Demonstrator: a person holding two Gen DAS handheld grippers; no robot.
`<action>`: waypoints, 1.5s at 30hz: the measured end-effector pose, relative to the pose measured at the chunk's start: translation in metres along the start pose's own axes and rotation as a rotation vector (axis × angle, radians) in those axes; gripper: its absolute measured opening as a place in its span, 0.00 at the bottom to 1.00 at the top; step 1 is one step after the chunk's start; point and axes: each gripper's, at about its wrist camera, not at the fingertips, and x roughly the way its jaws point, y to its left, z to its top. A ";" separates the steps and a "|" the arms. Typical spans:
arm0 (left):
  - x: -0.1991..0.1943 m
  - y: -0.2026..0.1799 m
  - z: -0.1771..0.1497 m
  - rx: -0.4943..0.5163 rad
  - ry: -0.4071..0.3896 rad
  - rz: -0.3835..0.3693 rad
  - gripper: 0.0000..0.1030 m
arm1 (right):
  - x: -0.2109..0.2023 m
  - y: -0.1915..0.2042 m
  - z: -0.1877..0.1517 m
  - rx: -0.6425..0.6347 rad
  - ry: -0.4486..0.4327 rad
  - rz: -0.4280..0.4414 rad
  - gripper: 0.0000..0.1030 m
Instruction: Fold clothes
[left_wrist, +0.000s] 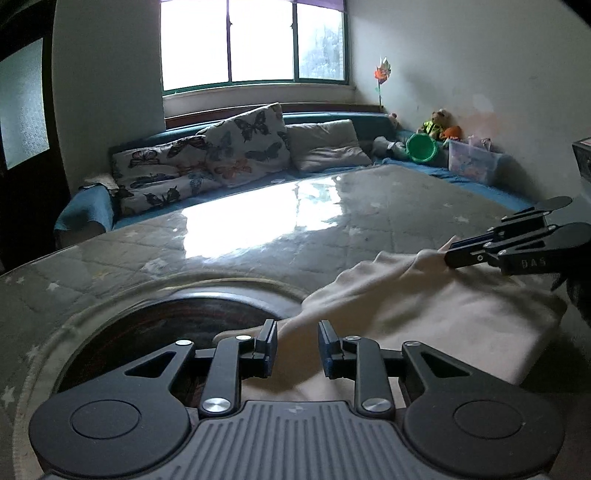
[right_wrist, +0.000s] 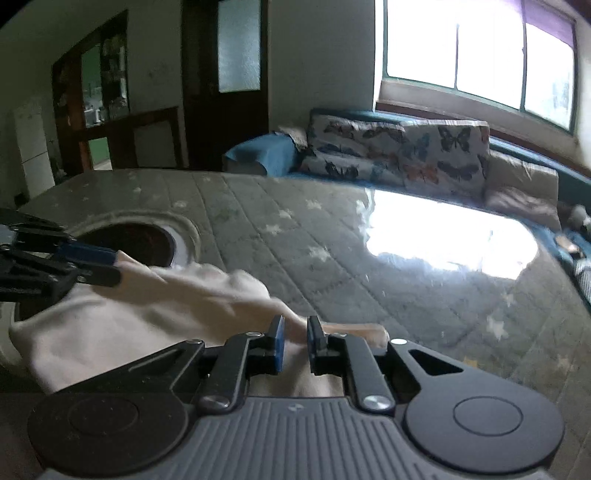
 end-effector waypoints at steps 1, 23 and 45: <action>0.000 -0.002 0.002 -0.002 -0.007 -0.011 0.27 | -0.001 0.003 0.003 -0.008 -0.010 0.011 0.11; 0.039 -0.016 0.017 -0.003 0.043 -0.068 0.27 | 0.034 0.038 0.018 -0.033 0.031 0.087 0.15; 0.030 -0.026 0.023 0.010 0.066 -0.030 0.37 | 0.012 0.043 0.017 -0.013 0.010 0.087 0.27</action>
